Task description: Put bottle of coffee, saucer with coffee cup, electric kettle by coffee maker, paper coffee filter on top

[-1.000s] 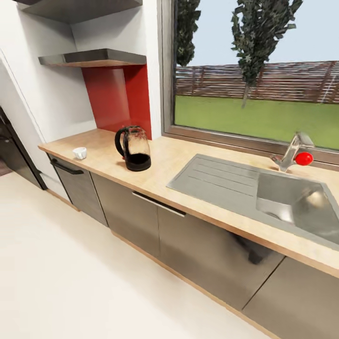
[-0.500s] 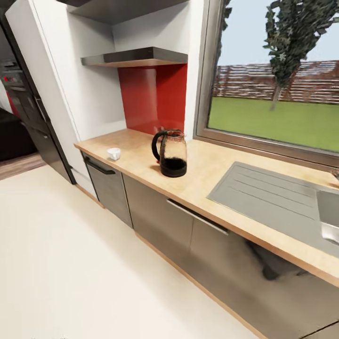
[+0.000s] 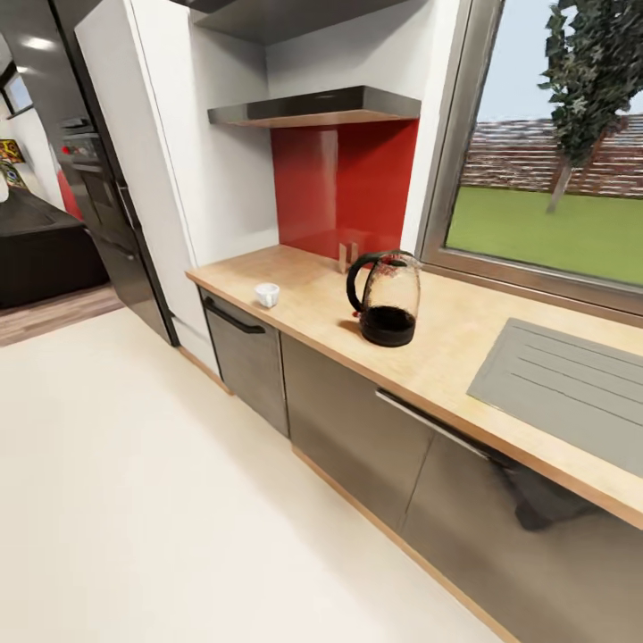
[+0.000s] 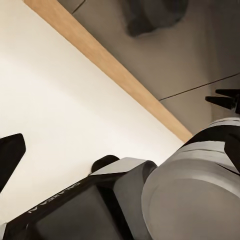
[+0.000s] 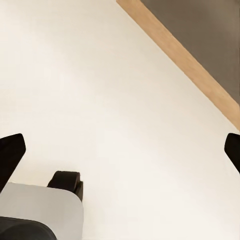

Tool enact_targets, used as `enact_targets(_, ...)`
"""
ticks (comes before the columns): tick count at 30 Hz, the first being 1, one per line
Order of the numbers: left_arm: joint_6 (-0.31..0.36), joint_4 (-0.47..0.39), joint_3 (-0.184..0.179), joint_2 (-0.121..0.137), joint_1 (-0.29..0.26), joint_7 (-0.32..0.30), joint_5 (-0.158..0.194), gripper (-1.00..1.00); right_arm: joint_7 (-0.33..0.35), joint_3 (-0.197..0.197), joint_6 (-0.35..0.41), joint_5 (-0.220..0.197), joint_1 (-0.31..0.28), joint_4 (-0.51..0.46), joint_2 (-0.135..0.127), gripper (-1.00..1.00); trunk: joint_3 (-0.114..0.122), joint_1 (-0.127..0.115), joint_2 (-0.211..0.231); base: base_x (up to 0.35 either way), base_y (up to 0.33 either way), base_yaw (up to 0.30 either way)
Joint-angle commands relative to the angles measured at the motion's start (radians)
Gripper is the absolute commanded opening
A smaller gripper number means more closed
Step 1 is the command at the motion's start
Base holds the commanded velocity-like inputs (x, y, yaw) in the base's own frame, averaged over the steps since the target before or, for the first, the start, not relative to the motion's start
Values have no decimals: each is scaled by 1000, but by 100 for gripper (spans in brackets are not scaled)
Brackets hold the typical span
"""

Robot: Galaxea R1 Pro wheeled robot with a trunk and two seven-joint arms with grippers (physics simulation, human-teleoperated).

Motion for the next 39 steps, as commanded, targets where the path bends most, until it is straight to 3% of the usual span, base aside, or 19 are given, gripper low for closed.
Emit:
enact_targets(1,-6,1,-8,1,-1,1,8,100,9,-8,-3,5,0,0,1,100,-1,0,0,196,270,4)
enact_targets(39,-6,1,-8,1,-1,1,8,100,9,-8,-3,5,0,0,1,100,-1,0,0,237,234,0)
